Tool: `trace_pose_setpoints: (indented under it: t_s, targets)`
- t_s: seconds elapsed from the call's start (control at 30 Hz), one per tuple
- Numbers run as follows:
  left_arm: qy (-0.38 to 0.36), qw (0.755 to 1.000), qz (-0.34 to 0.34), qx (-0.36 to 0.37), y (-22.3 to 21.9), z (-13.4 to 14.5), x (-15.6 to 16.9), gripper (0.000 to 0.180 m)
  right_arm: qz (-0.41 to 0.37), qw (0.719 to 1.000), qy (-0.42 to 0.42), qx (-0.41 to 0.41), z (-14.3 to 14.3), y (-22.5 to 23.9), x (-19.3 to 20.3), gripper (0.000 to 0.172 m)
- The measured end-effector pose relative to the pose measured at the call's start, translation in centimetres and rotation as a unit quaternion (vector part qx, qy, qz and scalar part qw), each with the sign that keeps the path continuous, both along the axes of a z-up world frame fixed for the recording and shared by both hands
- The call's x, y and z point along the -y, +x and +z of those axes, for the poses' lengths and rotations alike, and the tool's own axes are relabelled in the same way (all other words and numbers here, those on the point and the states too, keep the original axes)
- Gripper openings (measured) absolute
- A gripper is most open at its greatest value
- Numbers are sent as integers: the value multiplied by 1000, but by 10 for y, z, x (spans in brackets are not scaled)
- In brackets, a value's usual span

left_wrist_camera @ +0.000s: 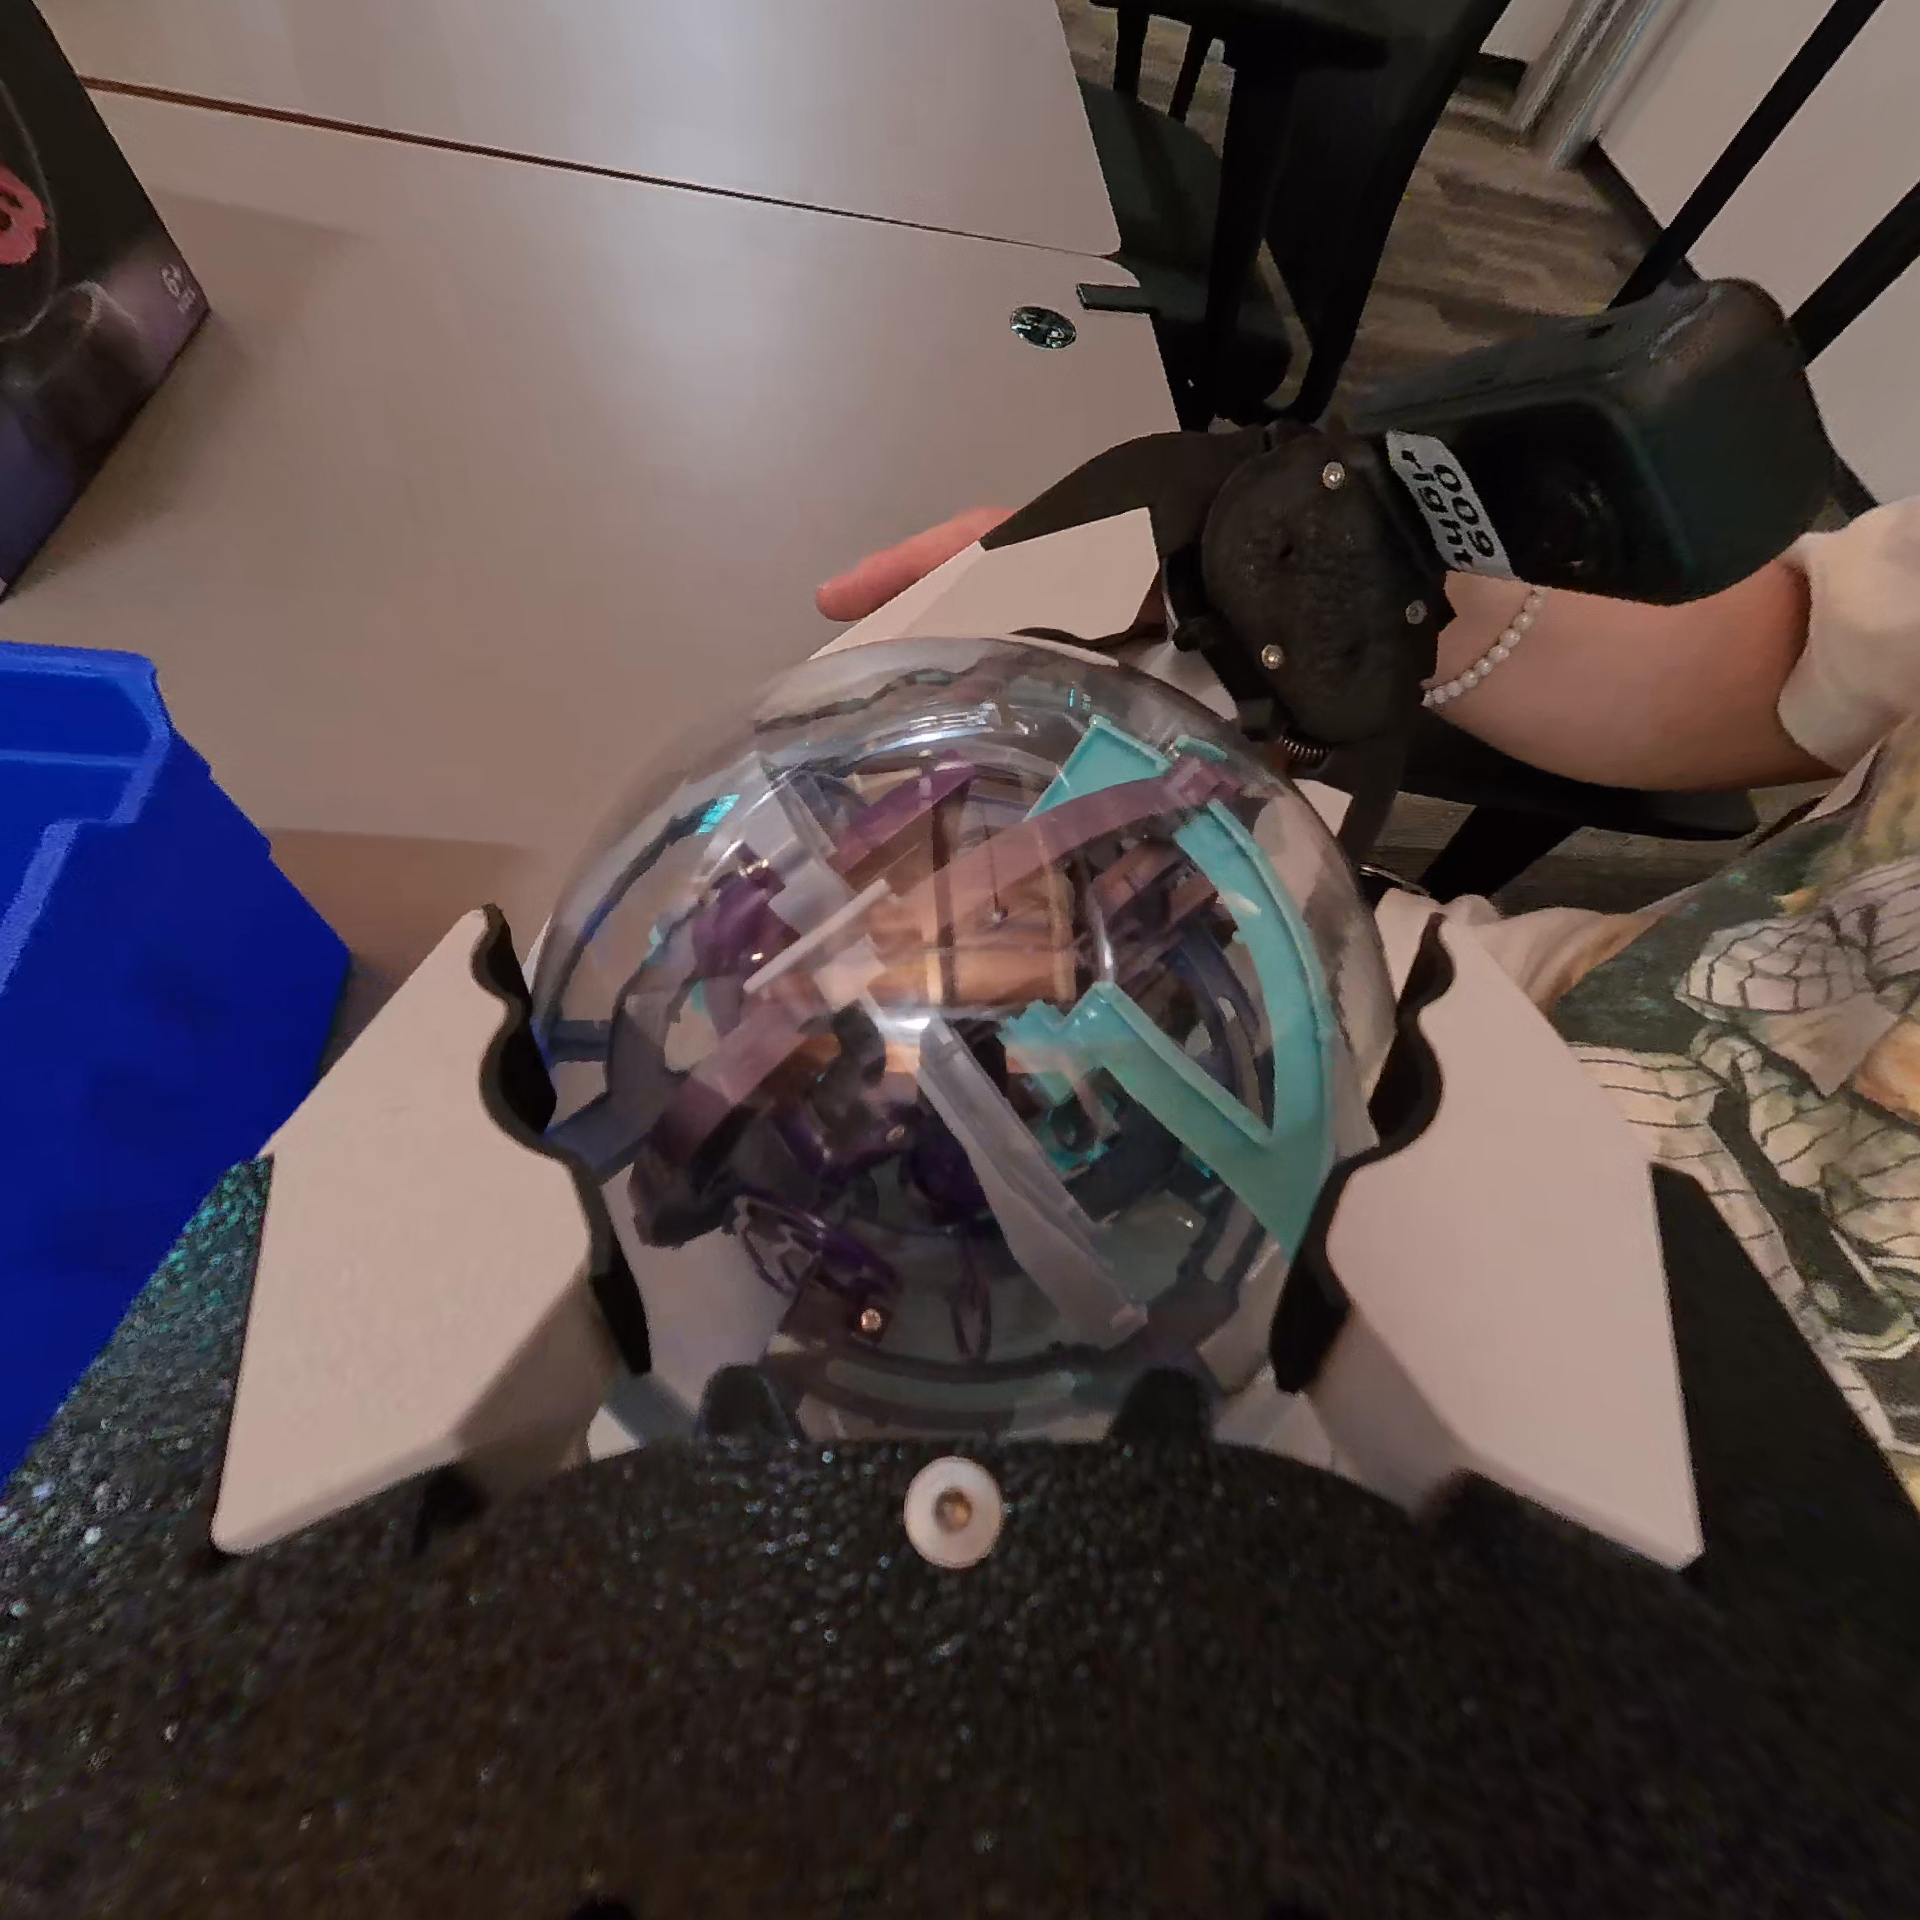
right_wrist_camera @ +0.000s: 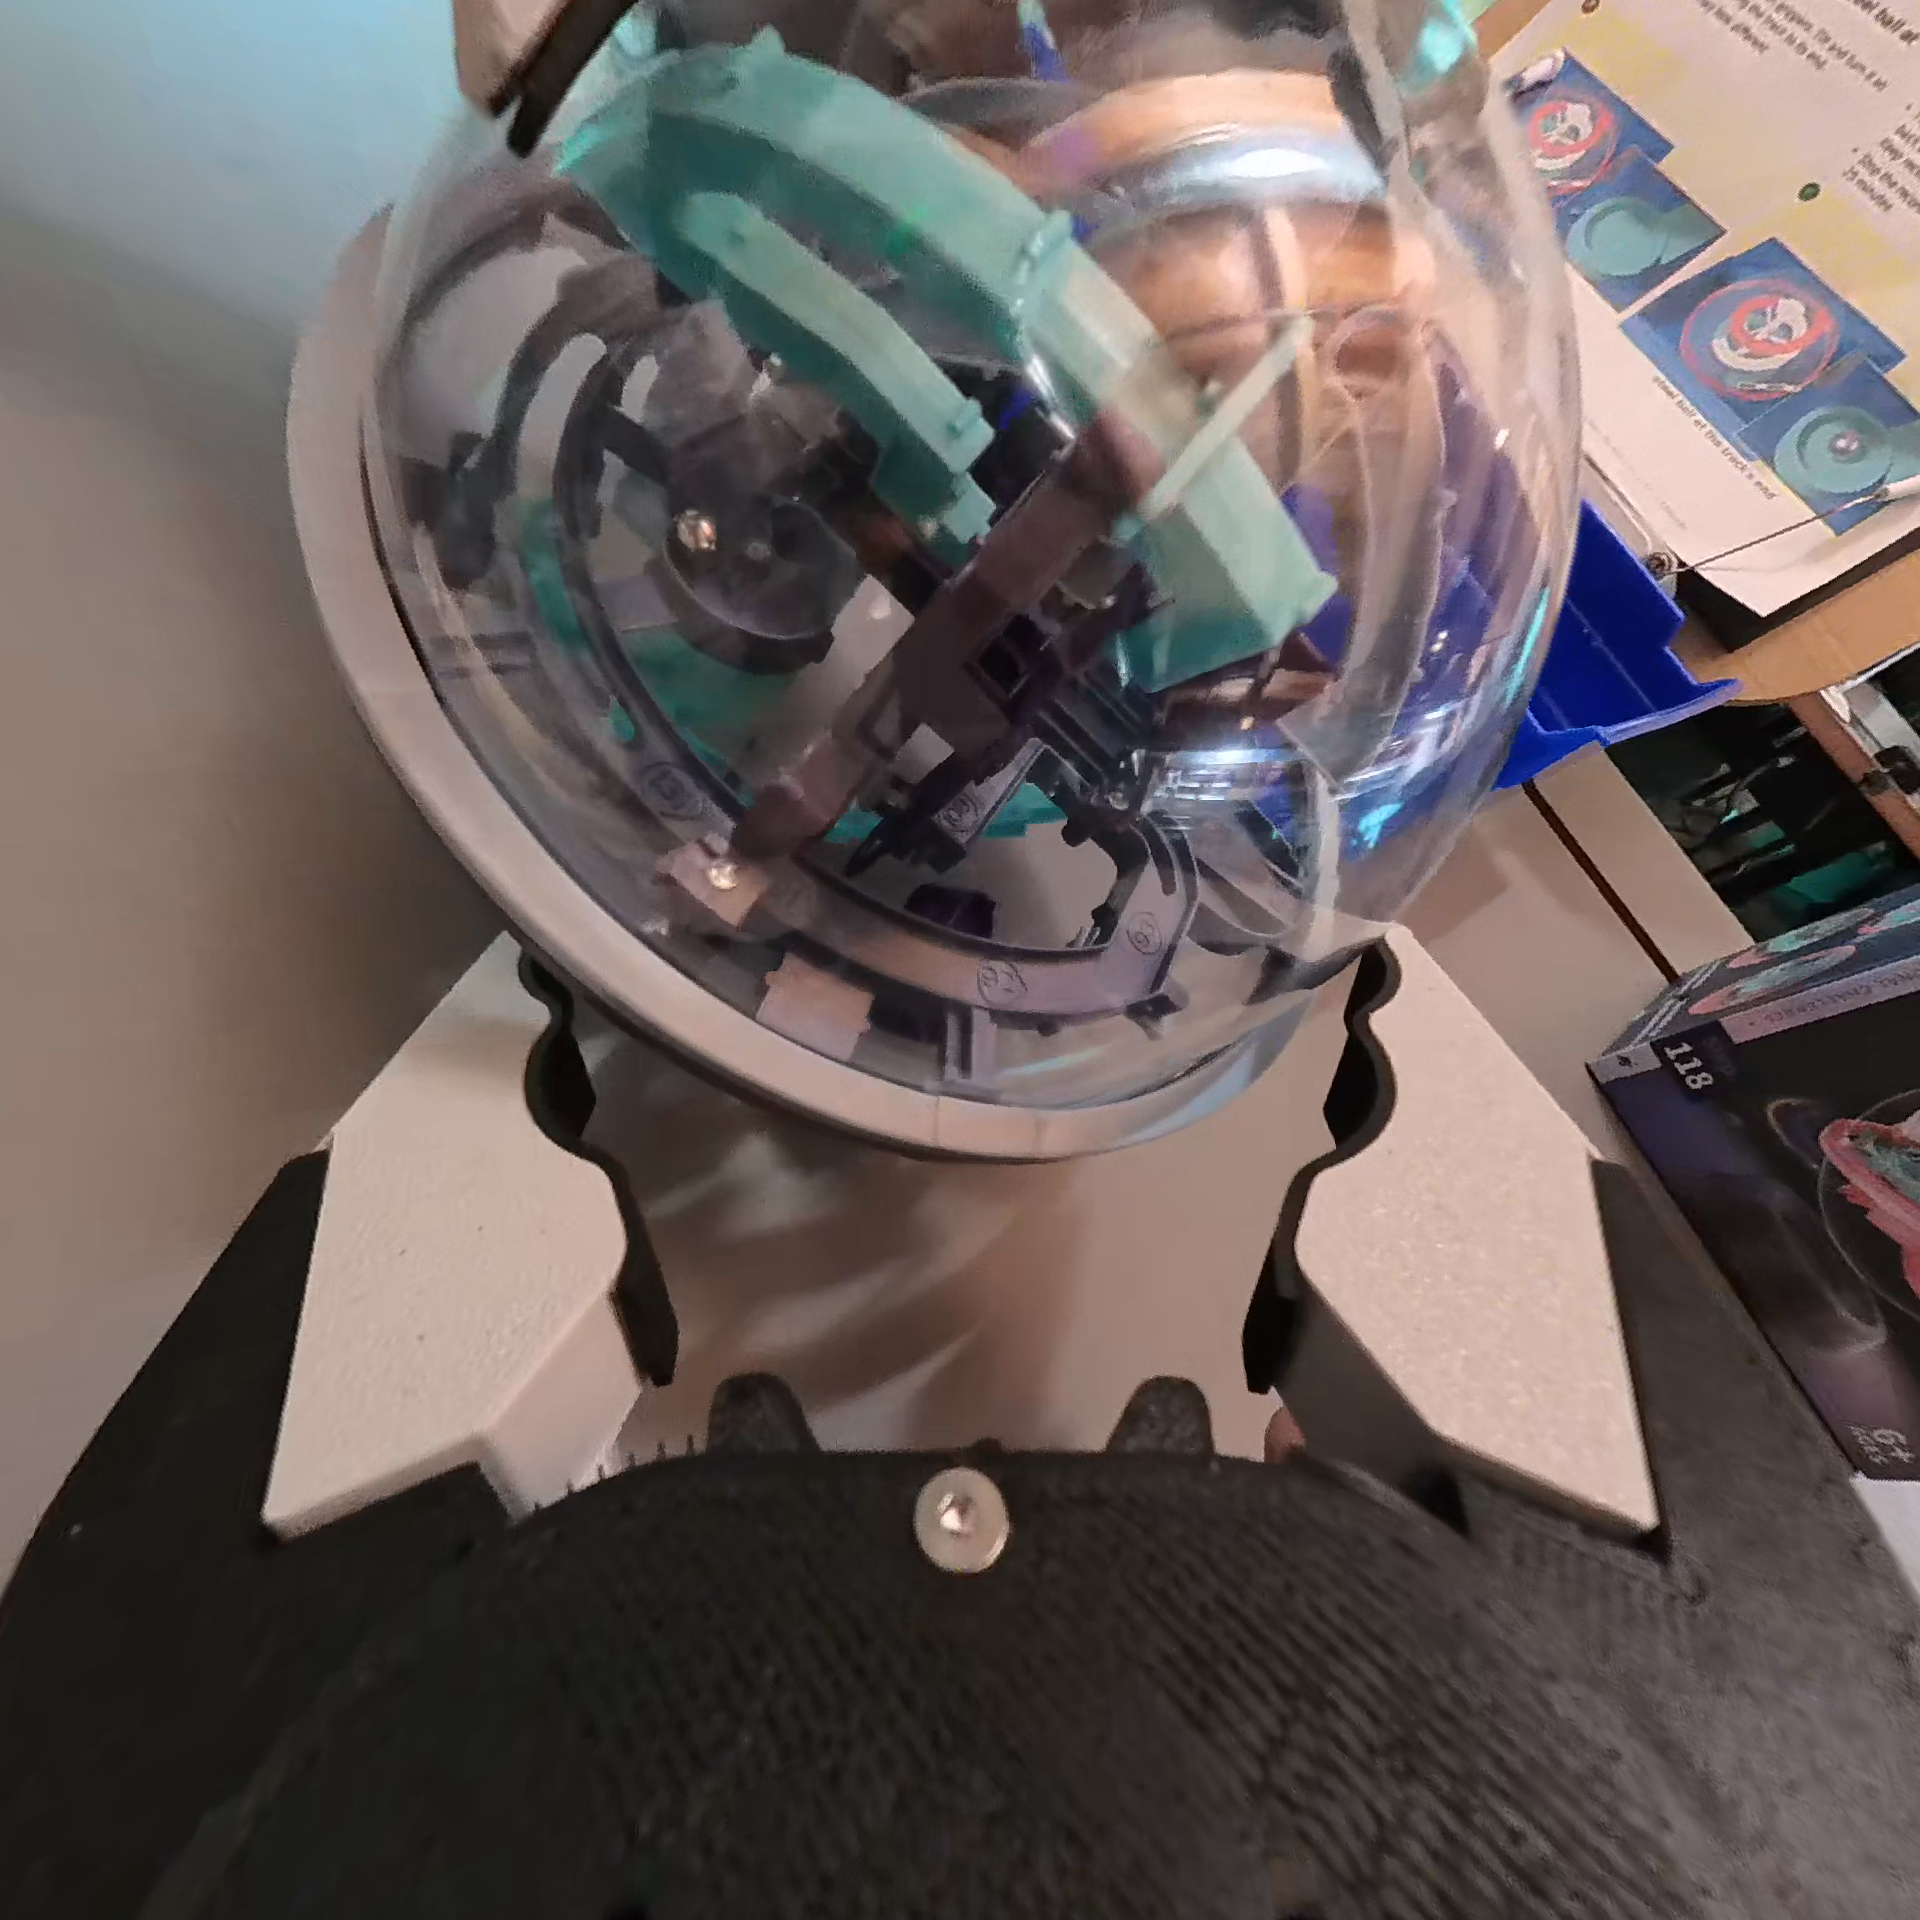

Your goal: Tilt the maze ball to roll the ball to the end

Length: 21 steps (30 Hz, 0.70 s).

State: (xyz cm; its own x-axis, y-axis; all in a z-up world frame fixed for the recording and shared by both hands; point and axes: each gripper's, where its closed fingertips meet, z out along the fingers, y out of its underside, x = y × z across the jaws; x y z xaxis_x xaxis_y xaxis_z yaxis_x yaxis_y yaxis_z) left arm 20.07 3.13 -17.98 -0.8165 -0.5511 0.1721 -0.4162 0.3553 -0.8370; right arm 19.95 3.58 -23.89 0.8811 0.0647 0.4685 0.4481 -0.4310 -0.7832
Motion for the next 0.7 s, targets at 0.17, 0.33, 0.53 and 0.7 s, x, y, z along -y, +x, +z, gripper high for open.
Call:
trace_pose_setpoints:
  t_s: [0.17, 0.33, 0.53, 0.7]
  targets:
    - [-5, 1000, 8, -9, 3, 0, 0, 156, -4, 1000, -3, 3, -2, 4, -1, 143]
    - [-14, 999, 27, -27, 8, 0, -3, 156, -5, 1000, -1, -6, -4, 7, -2, 141]
    - [-17, 996, 61, -66, 18, -2, -5, 156, -19, 1000, -4, -4, -7, 14, -2, 139]
    - [-21, 992, 86, -87, 23, -3, -7, 156, -25, 1000, -3, 2, -7, 17, 1, 137]
